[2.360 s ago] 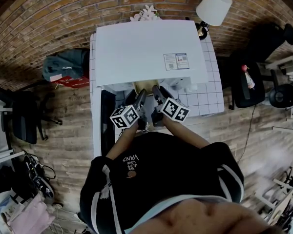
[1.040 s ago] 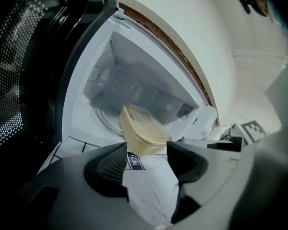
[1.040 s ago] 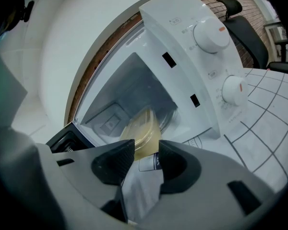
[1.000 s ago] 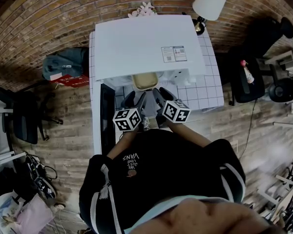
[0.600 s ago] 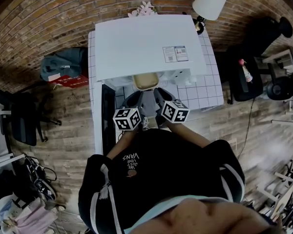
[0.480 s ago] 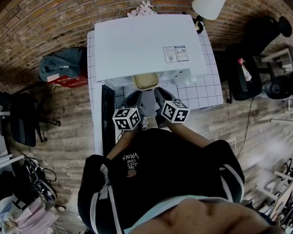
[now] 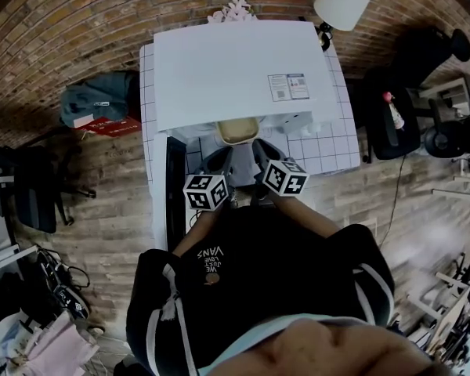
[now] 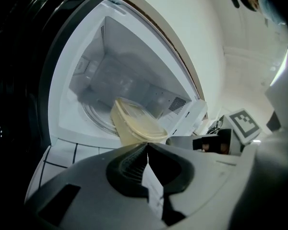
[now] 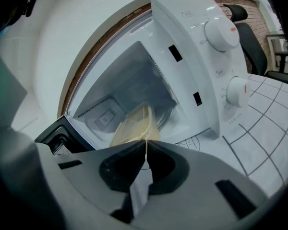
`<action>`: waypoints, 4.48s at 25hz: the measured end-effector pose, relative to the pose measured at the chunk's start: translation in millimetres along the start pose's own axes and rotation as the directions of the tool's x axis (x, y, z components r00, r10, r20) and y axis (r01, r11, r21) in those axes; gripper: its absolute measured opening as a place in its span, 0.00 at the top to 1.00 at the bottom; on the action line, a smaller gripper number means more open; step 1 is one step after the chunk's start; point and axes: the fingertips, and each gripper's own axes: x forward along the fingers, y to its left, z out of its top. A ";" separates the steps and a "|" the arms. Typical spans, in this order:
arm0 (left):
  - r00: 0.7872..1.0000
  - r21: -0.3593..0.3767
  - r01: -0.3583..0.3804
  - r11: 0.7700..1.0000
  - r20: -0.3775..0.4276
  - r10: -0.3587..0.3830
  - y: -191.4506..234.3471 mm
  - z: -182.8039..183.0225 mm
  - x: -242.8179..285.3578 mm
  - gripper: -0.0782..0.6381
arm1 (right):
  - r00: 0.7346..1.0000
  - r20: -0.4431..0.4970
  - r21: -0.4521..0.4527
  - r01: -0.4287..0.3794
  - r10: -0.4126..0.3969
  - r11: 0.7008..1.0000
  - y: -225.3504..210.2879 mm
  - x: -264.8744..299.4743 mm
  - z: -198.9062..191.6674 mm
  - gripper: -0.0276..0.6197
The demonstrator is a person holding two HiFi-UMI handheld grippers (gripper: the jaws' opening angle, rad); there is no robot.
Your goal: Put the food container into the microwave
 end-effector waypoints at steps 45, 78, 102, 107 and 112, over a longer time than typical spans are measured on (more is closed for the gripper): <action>0.976 -0.095 -0.174 0.980 0.114 0.184 46.5 57.6 34.1 0.87 | 0.986 -0.104 -0.024 -0.136 0.133 0.990 9.6 61.3 42.2 0.94; 0.988 -0.058 -0.104 0.993 0.111 0.110 19.2 46.4 21.9 0.87 | 0.992 -0.034 -0.015 -0.118 0.118 0.993 9.6 25.0 40.5 0.94; 0.983 -0.018 -0.108 0.994 0.146 0.110 -30.3 26.8 16.9 0.87 | 0.988 0.031 -0.051 -0.151 0.153 0.987 -16.7 -43.2 41.8 0.94; 0.970 -0.026 -0.162 0.986 0.179 0.164 -50.7 11.2 7.3 0.87 | 0.977 0.018 -0.070 -0.209 0.210 0.975 -28.8 -68.7 37.7 0.94; 0.954 -0.050 -0.208 0.977 0.209 0.214 -66.6 -5.9 -2.4 0.87 | 0.968 -0.002 -0.089 -0.251 0.252 0.964 -38.3 -90.0 31.4 0.94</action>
